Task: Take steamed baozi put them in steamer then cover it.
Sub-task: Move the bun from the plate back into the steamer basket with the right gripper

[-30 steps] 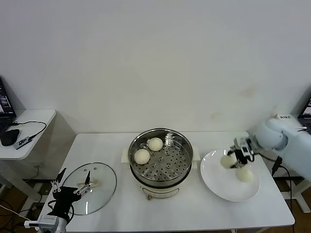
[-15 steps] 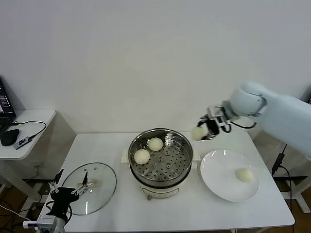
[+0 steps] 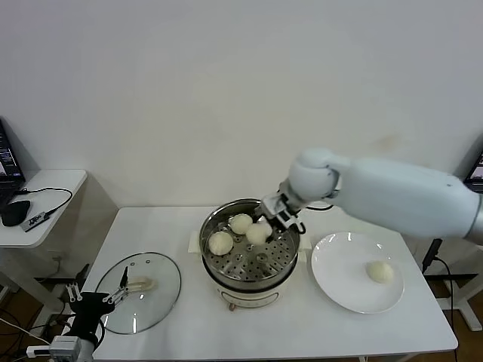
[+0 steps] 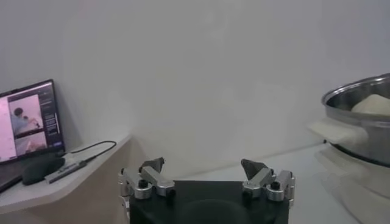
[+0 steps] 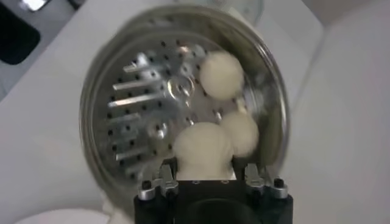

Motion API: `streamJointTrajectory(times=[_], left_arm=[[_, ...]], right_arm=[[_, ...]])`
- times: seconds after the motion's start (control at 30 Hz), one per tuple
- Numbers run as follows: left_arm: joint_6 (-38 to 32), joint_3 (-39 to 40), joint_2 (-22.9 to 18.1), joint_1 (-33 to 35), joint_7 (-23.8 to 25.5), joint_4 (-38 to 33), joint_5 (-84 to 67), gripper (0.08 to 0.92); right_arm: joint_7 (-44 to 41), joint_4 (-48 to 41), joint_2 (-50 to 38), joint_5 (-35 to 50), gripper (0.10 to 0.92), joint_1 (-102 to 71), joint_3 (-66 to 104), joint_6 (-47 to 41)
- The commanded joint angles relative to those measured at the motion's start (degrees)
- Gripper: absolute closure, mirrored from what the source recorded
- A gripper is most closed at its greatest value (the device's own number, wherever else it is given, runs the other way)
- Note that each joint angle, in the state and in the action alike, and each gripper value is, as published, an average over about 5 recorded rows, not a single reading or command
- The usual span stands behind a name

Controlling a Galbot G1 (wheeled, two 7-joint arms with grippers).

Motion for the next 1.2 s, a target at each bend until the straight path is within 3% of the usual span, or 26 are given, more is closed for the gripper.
streamJointTrajectory(times=[0.03,0.77,0.9,1.07,1.2], left_arm=[[-0.14,-0.96,-0.4,-0.04,-0.04,-0.05,-0.02,0.177],[-0.12,-0.94,-1.0,-0.87,-0.14,0.03,-0.33,0.177],[-0.12,-0.9,-0.99,-0.82,-0.16,-0.06,-0.3,0.177],[-0.1,-0.81,-0.71,-1.02,-0.16,-0.05,-0.25,0.177],[-0.1,-0.85,-0.47,-1.21,-0.16,-0.19,-0.2,0.177]], right_arm=[[1.56,0.55,7.59,-5.08,0.455,0.03,-5.65,5.91],[-0.51,1.58,7.19,-10.07,0.443,-0.82,-7.23,13.87],[-0.54,1.65,6.65,-10.32,0.397,-0.65,-7.01,13.9],[-0.2,1.95,5.27,-10.24,0.256,0.36,-6.09,13.82],[0.63,2.3,2.72,-10.13,0.207,1.13,-4.42,13.73]])
